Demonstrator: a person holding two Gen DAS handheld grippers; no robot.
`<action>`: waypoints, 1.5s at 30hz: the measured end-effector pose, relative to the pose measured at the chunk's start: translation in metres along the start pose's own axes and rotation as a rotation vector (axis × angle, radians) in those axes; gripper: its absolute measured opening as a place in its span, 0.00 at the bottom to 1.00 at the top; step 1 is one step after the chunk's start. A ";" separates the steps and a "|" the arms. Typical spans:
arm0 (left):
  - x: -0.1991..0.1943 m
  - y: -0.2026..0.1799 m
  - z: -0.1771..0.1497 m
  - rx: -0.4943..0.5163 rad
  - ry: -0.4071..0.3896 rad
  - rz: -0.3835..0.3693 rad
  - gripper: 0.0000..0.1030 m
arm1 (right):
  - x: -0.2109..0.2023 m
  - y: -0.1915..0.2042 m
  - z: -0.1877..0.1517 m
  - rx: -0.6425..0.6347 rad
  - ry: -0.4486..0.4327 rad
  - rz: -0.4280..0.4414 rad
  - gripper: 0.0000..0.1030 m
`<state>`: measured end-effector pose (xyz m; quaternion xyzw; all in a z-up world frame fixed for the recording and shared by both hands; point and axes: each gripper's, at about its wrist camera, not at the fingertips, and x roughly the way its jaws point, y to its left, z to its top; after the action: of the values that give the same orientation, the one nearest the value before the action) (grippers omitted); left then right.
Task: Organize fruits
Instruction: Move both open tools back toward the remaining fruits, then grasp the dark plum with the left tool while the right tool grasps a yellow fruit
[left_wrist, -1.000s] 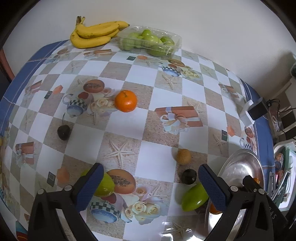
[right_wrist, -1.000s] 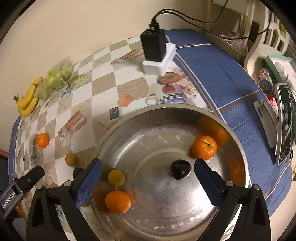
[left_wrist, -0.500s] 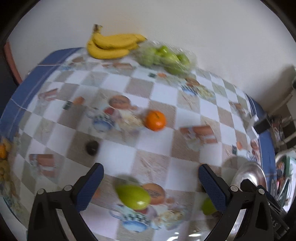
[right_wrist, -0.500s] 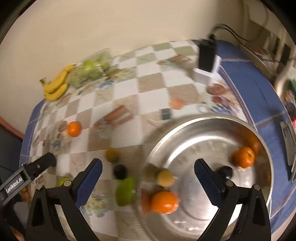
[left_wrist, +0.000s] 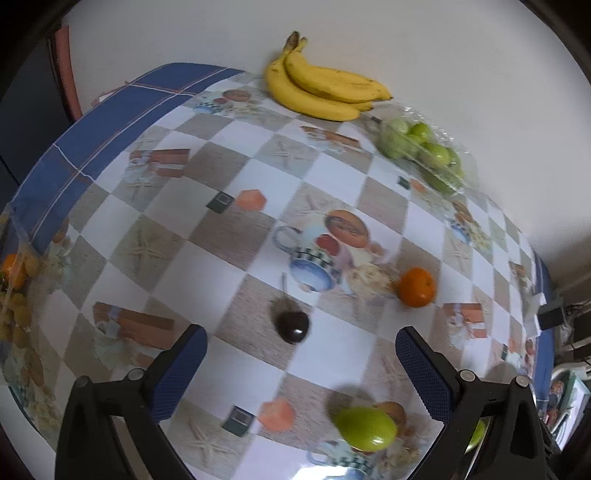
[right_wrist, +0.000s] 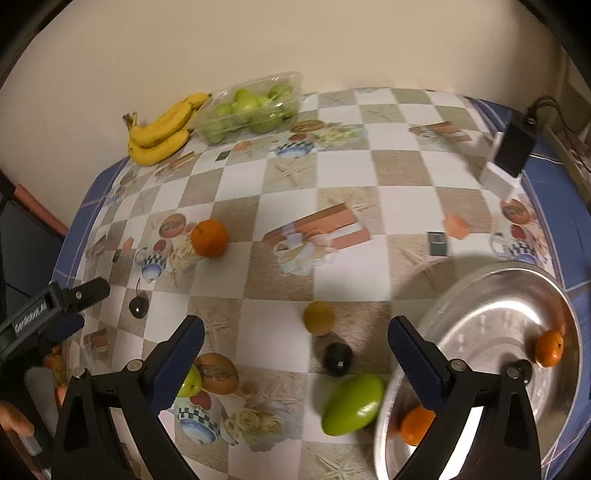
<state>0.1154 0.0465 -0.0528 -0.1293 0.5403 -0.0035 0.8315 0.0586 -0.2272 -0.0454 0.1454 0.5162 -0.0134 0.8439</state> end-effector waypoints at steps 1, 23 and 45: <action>0.003 0.002 0.001 0.003 0.009 0.014 1.00 | 0.005 0.002 0.000 -0.006 0.016 -0.008 0.97; 0.051 -0.003 0.006 0.033 0.134 0.032 0.56 | 0.054 -0.008 0.002 -0.006 0.119 -0.102 0.41; 0.052 -0.002 0.006 0.008 0.139 0.016 0.26 | 0.050 -0.008 0.002 0.007 0.113 -0.096 0.26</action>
<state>0.1423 0.0379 -0.0965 -0.1209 0.5978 -0.0079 0.7925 0.0823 -0.2292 -0.0900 0.1237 0.5693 -0.0474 0.8114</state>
